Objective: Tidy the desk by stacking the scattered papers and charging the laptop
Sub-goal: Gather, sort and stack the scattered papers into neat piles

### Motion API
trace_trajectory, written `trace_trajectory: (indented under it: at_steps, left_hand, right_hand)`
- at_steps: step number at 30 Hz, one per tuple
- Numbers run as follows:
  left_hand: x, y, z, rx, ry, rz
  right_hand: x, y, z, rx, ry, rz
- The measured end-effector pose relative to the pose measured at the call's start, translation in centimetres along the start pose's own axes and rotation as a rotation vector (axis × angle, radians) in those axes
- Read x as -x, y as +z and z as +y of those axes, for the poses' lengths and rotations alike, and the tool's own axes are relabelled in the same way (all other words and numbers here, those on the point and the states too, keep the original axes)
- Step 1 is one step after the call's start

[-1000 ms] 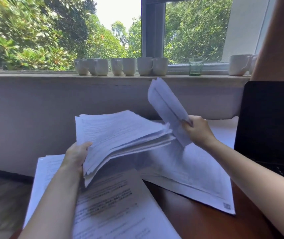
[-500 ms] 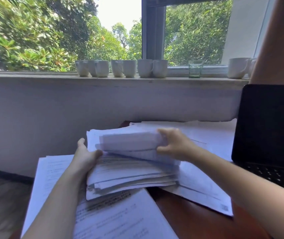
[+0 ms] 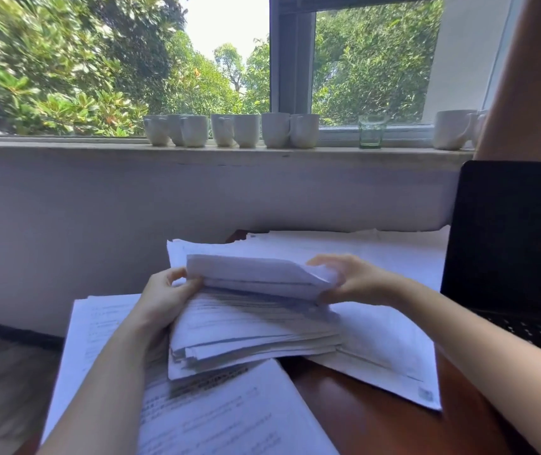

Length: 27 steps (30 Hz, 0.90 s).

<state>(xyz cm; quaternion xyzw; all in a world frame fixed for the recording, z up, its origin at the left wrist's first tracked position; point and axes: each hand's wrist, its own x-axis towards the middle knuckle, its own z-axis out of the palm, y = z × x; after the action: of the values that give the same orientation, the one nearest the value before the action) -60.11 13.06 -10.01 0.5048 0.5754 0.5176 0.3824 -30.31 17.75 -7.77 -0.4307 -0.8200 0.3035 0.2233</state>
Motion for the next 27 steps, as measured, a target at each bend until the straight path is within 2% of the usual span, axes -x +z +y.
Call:
trace_trajectory:
  at_steps: [2,4,7,9,13,17,21,24,27]
  left_hand:
    - [-0.2,-0.1,-0.2,0.018,-0.021,0.02]
    - [-0.3,0.1,-0.2,0.024,-0.035,0.038]
    - [-0.4,0.3,-0.2,0.038,-0.066,0.062]
    - [-0.5,0.2,-0.4,0.02,-0.072,0.081]
    - [-1.0,0.0,-0.6,-0.039,-0.103,0.164]
    - [-1.1,-0.1,-0.6,-0.093,-0.152,0.125]
    - [-1.1,0.1,-0.6,-0.096,-0.158,0.15]
    - [-1.2,0.3,-0.5,-0.132,-0.17,0.187]
    - [-1.3,0.1,-0.1,-0.057,-0.189,0.194]
  right_hand:
    - [0.3,0.1,1.7,-0.06,0.037,-0.005]
    - [-0.2,0.8,3.5,0.053,0.039,0.023]
    - [-1.9,2.3,4.9,0.171,-0.055,0.117]
    - [-3.0,3.0,5.2,0.205,-0.121,0.259]
    - [-4.3,1.8,3.0,0.127,-0.17,0.683]
    - [-5.0,-1.2,-1.1,0.08,-0.22,0.874]
    - [-7.1,-3.4,-3.0,-0.122,-0.089,0.849]
    - [-7.8,-4.1,-3.3,-0.376,0.111,0.707]
    - [-7.1,-4.4,-3.6,-0.441,0.268,0.569]
